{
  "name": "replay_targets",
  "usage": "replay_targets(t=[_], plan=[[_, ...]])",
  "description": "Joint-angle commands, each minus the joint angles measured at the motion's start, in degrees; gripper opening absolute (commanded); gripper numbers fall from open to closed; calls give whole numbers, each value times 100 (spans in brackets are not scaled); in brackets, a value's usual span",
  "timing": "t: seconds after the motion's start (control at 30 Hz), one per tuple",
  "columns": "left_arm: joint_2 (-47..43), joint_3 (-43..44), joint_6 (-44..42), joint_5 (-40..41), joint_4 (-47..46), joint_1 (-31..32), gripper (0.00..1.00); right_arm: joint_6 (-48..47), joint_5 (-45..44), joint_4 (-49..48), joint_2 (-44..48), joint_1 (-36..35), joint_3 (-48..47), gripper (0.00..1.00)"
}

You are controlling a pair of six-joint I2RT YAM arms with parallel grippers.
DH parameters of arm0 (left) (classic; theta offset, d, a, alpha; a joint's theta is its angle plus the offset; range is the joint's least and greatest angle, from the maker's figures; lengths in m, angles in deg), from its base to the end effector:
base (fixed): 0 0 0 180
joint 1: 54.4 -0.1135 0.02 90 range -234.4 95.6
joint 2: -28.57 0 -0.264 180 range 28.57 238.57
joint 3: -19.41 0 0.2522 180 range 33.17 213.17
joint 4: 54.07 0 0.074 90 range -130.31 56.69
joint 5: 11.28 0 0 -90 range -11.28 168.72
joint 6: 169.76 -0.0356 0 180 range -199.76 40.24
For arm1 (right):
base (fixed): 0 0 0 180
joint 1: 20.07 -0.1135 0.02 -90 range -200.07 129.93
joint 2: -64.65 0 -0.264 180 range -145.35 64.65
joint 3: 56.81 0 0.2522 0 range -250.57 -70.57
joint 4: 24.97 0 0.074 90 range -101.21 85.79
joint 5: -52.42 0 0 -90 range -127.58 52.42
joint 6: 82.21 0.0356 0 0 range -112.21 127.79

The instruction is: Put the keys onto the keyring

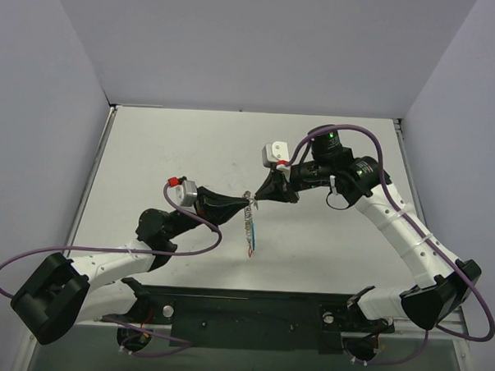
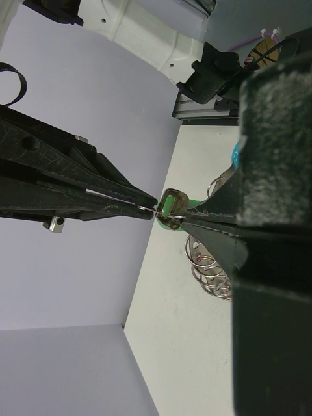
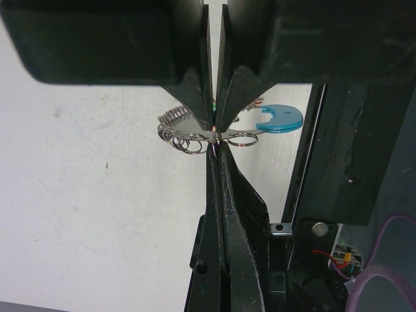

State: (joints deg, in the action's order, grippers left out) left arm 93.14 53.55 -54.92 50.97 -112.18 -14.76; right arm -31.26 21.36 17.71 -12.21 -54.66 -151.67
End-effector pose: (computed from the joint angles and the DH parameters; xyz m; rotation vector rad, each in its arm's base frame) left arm 0.1569 -0.1515 0.2732 0.6126 1.0775 -1.2520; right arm 0.2163 0.1862 0.4100 -1.5863 1.0408 0.9627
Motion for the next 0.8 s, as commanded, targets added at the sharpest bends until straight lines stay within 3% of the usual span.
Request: replay_targets(t=[0.0, 0.77], plan=[[-42, 247, 38, -64, -1663, -26, 0, 46, 144, -36, -22, -13, -117, 0], [-50, 238, 47, -55, -1672, -44, 0, 117, 21, -1, -83, -92, -64, 0]])
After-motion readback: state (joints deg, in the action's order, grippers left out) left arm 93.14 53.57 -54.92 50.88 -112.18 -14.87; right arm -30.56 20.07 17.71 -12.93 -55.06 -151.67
